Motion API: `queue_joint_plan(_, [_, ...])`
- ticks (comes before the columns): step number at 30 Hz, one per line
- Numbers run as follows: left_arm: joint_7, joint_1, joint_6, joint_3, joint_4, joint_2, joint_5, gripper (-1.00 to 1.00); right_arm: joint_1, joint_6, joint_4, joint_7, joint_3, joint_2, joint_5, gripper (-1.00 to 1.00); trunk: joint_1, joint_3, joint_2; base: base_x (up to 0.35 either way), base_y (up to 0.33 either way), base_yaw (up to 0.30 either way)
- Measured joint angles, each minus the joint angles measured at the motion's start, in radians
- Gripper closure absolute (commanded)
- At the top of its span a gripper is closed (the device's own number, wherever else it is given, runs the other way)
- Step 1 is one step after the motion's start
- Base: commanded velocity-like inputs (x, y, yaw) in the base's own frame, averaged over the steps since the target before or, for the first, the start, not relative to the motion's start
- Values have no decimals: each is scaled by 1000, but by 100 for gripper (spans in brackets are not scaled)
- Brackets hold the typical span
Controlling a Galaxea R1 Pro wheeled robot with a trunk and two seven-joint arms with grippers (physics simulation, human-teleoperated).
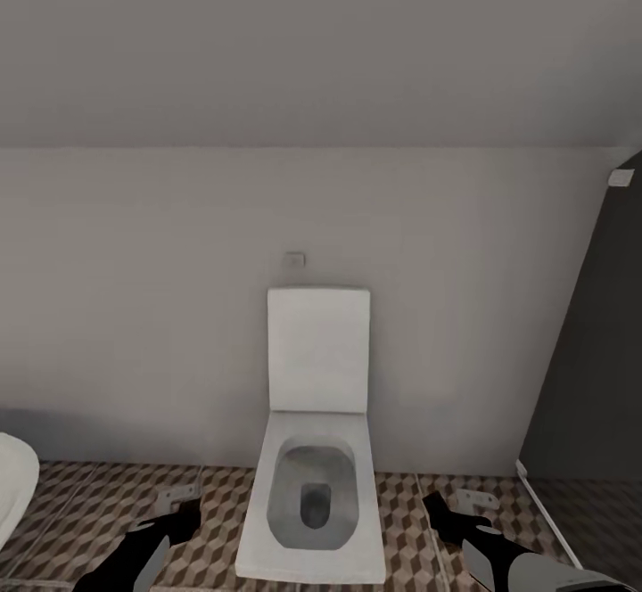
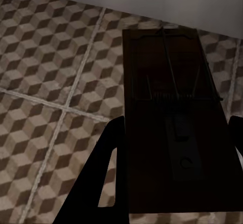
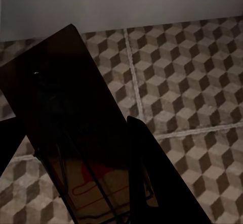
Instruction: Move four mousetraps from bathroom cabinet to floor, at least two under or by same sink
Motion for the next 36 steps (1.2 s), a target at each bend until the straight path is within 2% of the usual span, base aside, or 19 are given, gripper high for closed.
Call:
queue_joint_plan(4, [2, 0, -47, 0, 20, 0, 0, 100, 0, 1, 0, 1, 1, 1, 0, 100, 15, -13, -28, 0, 0, 0])
queue_joint_plan(9, [2, 0, -71, 0, 38, 1, 0, 100, 0, 10, 0, -5, 0, 1, -3, 100, 35, -28, -63, 0, 0, 0])
queue_joint_plan(15, [2, 0, -75, -1, 42, 0, 0, 100, 0, 45, 0, -39, -3, 3, -4, 100, 58, -47, -105, 0, 0, 0])
queue_joint_plan(20, [2, 0, -76, -1, 42, 0, 0, 100, 0, 54, -1, -123, -5, 6, -5, 100, 77, -63, -140, 0, 0, 0])
queue_joint_plan(22, [2, 0, -77, 0, 42, 0, 0, 100, 0, 55, -1, -135, -5, 10, -5, 100, 84, -69, -154, 0, 0, 0])
queue_joint_plan(28, [2, 0, -78, 0, 42, 0, 0, 100, 0, 56, -1, -147, -5, 28, -5, 100, 107, -88, -196, 0, 0, 0])
queue_joint_plan(36, [2, 0, -76, 0, 42, 2, -2, 100, 0, 55, -1, -150, -5, 31, -5, 100, 138, -113, -252, 0, 0, 0])
